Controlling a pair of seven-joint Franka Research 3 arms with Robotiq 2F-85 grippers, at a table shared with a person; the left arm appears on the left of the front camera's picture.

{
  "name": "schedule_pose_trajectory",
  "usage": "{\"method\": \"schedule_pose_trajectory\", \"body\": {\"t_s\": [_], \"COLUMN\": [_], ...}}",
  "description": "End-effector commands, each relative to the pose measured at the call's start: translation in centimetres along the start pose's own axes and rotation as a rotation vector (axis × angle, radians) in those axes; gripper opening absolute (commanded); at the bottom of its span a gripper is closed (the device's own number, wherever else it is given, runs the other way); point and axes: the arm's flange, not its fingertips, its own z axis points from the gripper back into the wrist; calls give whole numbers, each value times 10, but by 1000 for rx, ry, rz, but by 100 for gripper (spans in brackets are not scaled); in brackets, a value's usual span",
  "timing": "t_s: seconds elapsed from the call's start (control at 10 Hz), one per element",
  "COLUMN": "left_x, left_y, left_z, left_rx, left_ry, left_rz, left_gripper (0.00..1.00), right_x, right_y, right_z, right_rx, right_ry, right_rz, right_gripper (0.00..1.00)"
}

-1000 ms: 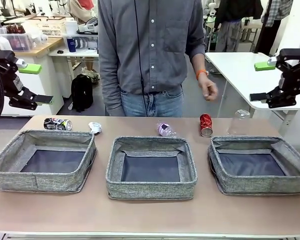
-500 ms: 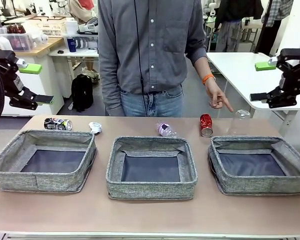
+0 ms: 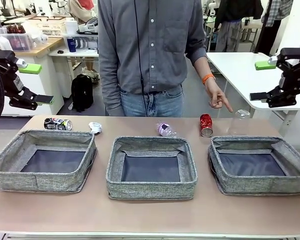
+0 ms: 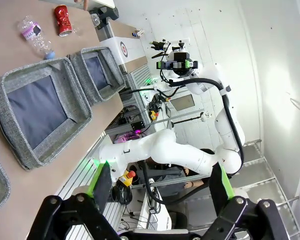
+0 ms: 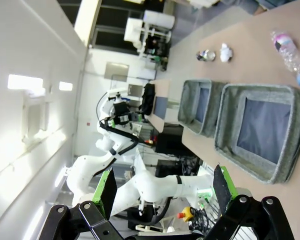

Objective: Sort the waste into the appropriate baskets.
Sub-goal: Pick up the waste item pointed out by the person.

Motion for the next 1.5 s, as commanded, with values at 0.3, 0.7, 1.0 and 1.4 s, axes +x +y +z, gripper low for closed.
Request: {"method": "schedule_pose_trajectory", "body": {"t_s": [0.3, 0.7, 1.0, 1.4], "left_x": [2, 2, 2, 2], "left_y": [0, 0, 0, 0], "left_z": [-2, -2, -2, -2], "left_rx": [-18, -18, -18, -18], "left_ry": [-6, -6, -6, -6], "left_rz": [-25, -25, -25, -25], "left_gripper": [100, 100, 100, 100], "right_x": [30, 57, 56, 66], "right_y": [7, -33, -32, -31], "right_z": [14, 23, 31, 40], "right_rx": [9, 65, -301, -169], "right_ry": [23, 52, 3, 59], "right_rz": [957, 1364, 1341, 1289], "right_gripper": [100, 100, 100, 100]}}
